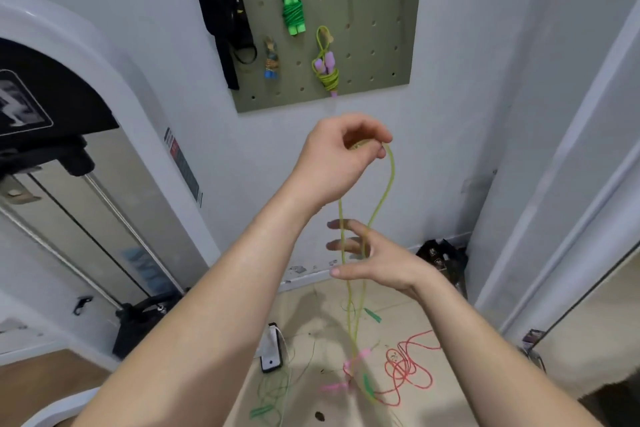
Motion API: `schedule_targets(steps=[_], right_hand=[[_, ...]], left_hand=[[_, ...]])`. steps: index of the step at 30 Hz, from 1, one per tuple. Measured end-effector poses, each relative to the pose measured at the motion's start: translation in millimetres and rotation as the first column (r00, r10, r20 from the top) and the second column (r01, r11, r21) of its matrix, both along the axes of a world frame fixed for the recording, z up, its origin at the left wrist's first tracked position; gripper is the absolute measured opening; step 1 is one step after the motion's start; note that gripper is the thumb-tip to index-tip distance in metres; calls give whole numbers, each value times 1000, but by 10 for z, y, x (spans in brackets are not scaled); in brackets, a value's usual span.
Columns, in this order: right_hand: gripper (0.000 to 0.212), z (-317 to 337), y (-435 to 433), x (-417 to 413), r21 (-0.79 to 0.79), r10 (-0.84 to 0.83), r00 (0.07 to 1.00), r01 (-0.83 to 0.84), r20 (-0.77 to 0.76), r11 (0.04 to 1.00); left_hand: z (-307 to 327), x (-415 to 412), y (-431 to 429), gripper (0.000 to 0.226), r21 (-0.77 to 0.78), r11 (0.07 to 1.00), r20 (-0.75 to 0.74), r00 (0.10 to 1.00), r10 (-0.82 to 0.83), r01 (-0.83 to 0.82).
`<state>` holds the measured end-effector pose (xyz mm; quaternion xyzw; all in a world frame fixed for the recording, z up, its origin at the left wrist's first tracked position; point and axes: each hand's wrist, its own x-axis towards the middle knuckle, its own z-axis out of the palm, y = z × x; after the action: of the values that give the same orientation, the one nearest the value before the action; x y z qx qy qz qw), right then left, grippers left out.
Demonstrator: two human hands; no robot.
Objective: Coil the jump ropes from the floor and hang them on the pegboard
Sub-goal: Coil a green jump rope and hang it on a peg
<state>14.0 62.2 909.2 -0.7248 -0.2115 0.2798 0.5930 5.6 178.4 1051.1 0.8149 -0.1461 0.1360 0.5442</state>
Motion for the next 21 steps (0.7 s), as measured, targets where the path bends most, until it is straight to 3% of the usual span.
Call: schedule_targets(steps=[3, 4, 6, 8, 9, 11, 12, 14, 17, 19, 21], right_hand=[[10, -385, 140, -173, -95, -15, 999, 12, -34, 995], [4, -504, 156, -248, -172, -1, 1000, -4, -31, 985], [29, -661, 161, -372, -270, 24, 998, -37, -52, 962], [42, -592, 185, -457, -234, -43, 984, 2, -171, 972], [44, -489, 206, -472, -185, -88, 972, 48, -216, 982], [42, -225, 252, -434, -42, -180, 940, 176, -289, 984], [42, -80, 274, -395, 42, -214, 922, 240, -323, 970], [41, 203, 296, -307, 204, -255, 877, 360, -408, 911], [40, 505, 308, -179, 359, -260, 810, 488, -525, 796], [41, 612, 349, -123, 410, -243, 779, 535, -578, 738], [40, 699, 396, -59, 452, -264, 757, 590, -598, 669]], left_hand=[[196, -85, -13, 21, -253, 967, 64, 998, -26, 41], [261, -93, 34, 22, -322, 945, 98, 995, -19, 50], [359, -96, 174, 24, -426, 902, 137, 991, -6, 64], [311, -80, 319, 27, -425, 905, 78, 997, 21, 14], [191, -48, 391, 31, -341, 938, -6, 998, 65, -63], [-174, -36, 514, 61, -28, 981, -210, 960, 184, -194], [-391, -93, 549, 75, 56, 978, -323, 923, 209, -202], [-771, -347, 517, 90, -58, 980, -497, 857, 136, -189], [-1225, -745, 428, 96, -389, 885, -534, 846, 11, -257], [-1450, -911, 395, 87, -451, 872, -547, 831, -100, -192], [-1556, -1022, 358, 54, -422, 903, -587, 782, -208, -76]])
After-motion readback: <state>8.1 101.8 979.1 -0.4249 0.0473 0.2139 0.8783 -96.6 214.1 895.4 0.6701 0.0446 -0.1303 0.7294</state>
